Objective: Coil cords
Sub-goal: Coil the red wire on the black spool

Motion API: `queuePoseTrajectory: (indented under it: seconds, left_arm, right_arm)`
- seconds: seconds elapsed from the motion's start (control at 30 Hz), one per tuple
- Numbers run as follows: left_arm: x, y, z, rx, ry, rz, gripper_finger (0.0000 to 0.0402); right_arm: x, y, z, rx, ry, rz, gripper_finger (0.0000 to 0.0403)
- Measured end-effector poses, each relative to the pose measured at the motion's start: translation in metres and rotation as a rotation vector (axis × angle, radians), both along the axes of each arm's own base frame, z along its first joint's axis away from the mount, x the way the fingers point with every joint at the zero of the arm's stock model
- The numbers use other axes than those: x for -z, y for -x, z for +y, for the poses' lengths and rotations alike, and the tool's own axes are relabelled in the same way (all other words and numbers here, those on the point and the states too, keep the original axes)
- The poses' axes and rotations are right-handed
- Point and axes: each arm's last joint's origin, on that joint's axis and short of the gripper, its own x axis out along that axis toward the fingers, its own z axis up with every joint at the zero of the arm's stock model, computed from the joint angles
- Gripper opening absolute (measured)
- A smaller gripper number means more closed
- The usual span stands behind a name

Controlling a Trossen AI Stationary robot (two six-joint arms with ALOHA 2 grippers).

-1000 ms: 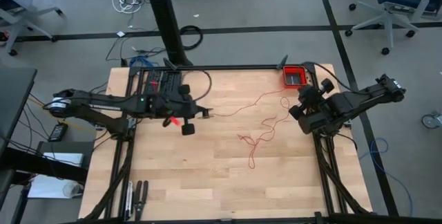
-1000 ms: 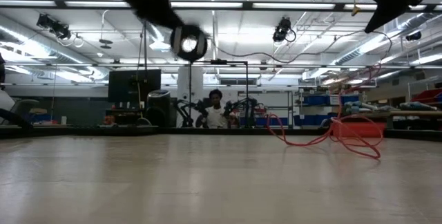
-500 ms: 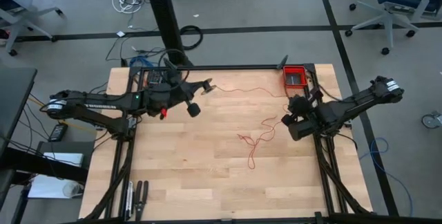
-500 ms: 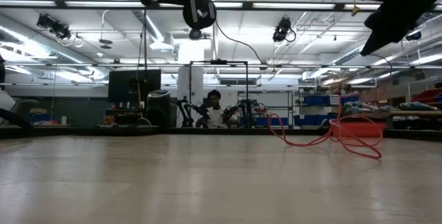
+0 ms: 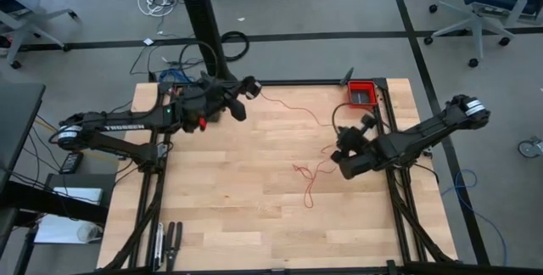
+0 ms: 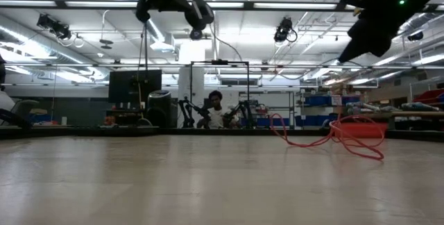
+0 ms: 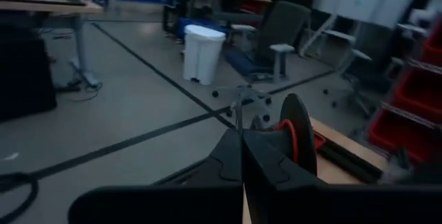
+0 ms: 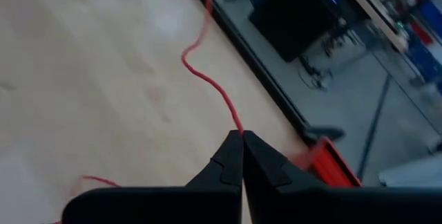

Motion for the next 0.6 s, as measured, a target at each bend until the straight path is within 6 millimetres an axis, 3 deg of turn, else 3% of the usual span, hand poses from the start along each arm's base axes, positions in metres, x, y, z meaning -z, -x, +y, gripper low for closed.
queuePoseTrajectory:
  seconds: [0.4, 0.6]
  left_arm:
    - [0.002, 0.006, 0.015, -0.267, 0.026, -0.045, 0.0]
    - [0.019, -0.007, 0.023, -0.339, 0.033, 0.013, 0.0]
  right_arm:
    - [0.004, -0.059, 0.025, -0.311, -0.006, -0.078, 0.0]
    - [-0.004, -0.085, 0.036, -0.438, -0.006, -0.056, 0.0]
